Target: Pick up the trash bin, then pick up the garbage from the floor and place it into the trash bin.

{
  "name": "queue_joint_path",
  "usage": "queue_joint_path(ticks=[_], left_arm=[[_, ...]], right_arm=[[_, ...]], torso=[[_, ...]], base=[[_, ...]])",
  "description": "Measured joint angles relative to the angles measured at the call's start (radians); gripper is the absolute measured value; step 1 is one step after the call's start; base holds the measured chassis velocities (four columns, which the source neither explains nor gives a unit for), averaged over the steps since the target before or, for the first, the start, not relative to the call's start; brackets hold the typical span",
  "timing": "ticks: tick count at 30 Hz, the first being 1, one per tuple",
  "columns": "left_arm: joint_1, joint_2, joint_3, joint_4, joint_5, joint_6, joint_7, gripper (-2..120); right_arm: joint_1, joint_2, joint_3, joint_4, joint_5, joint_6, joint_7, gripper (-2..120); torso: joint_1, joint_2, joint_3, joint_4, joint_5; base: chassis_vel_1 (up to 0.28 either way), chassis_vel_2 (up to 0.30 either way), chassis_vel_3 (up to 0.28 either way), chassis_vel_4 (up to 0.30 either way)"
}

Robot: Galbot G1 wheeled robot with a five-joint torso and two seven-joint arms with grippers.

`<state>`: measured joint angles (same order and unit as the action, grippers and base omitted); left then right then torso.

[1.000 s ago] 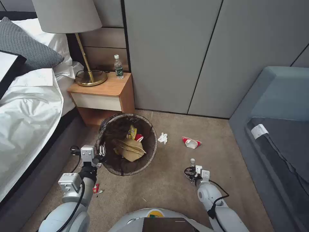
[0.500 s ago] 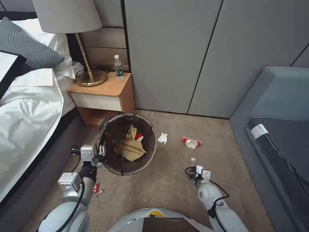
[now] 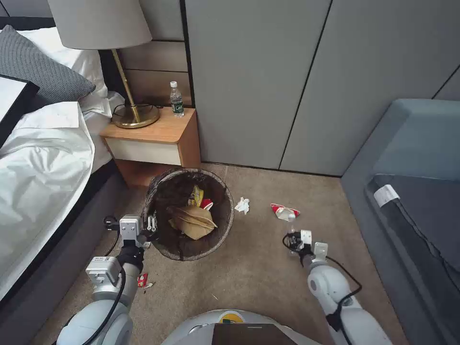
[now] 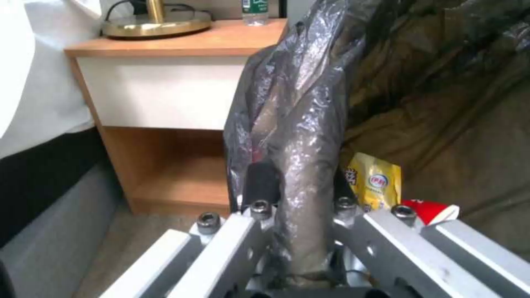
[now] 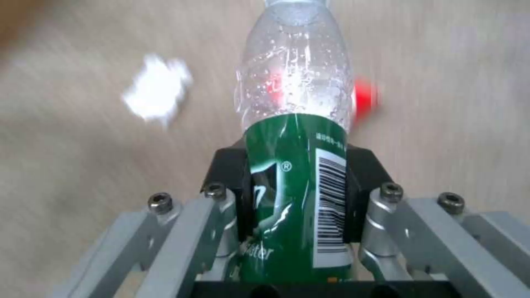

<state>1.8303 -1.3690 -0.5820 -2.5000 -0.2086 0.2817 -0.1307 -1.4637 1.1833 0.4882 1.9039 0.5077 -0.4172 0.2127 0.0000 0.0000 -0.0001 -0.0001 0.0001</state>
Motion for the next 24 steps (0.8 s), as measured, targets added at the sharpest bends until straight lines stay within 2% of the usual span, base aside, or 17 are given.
queue_joint_path(ticks=[2, 3, 7, 8, 12, 14, 17, 18, 21, 24], left_arm=[[0.0, 0.0, 0.002, 0.0, 0.0, 0.003, 0.002, 3], [0.0, 0.0, 0.002, 0.0, 0.0, 0.003, 0.002, 3], [-0.001, 0.001, 0.006, 0.0, 0.0, 0.009, 0.004, 3], [-0.001, 0.001, 0.006, 0.0, 0.0, 0.009, 0.004, 3], [-0.001, 0.006, 0.006, 0.0, -0.003, 0.015, 0.004, 3], [-0.001, 0.007, 0.006, 0.0, -0.003, 0.016, 0.004, 3], [-0.001, 0.009, 0.011, 0.0, -0.003, 0.017, 0.004, 3], [-0.001, 0.009, 0.011, 0.0, -0.003, 0.017, 0.004, 3], [-0.002, 0.007, 0.017, 0.0, -0.002, 0.019, 0.004, 3], [0.0, 0.007, 0.021, 0.0, 0.001, 0.021, 0.005, 3]], right_arm=[[-0.025, -0.035, 0.019, 0.101, 0.005, 0.004, -0.03, 28], [-0.025, -0.035, 0.019, 0.101, 0.005, 0.004, -0.03, 28], [-0.043, -0.094, 0.034, 0.254, 0.012, 0.027, -0.088, 28], [-0.043, -0.094, 0.034, 0.254, 0.012, 0.027, -0.088, 28], [-0.009, -0.161, 0.023, 0.422, 0.079, -0.003, -0.105, 28], [0.008, -0.181, 0.015, 0.452, 0.1, -0.013, -0.106, 28], [0.109, -0.27, -0.053, 0.516, 0.168, -0.026, -0.107, 28], [0.109, -0.27, -0.053, 0.516, 0.168, -0.026, -0.107, 28], [0.219, -0.336, -0.13, 0.528, 0.227, -0.024, -0.13, 28], [0.301, -0.367, -0.184, 0.518, 0.258, -0.025, -0.188, 28]], torso=[[0.0, 0.0, 0.0, 0.0001, 0.0], [0.0, 0.0, 0.0, 0.0001, 0.0], [0.0, 0.0, 0.0, 0.0, 0.0], [0.0, 0.0, 0.0, 0.0, 0.0], [0.0, 0.0, 0.0, 0.0002, -0.0001], [0.0, 0.0, 0.0, 0.0, -0.0001], [0.0, 0.0, 0.0, 0.0, 0.0], [0.0, 0.0, 0.0, 0.0, 0.0], [0.0, 0.0, 0.0, 0.0004, -0.0001], [0.0, 0.0, 0.0, 0.0002, -0.0002]], base=[[0.0, 0.0, 0.0, 0.0], [0.0, 0.0, 0.0, 0.0], [0.0, 0.0, 0.0, 0.0], [0.0, 0.0, 0.0, 0.0], [0.0, 0.0, 0.0, 0.0], [0.0, 0.0, 0.0, 0.0], [0.0, 0.0, 0.0, 0.0], [0.0, 0.0, 0.0, 0.0], [0.0, 0.0, 0.0, 0.0], [0.0, 0.0, 0.0, 0.0]])
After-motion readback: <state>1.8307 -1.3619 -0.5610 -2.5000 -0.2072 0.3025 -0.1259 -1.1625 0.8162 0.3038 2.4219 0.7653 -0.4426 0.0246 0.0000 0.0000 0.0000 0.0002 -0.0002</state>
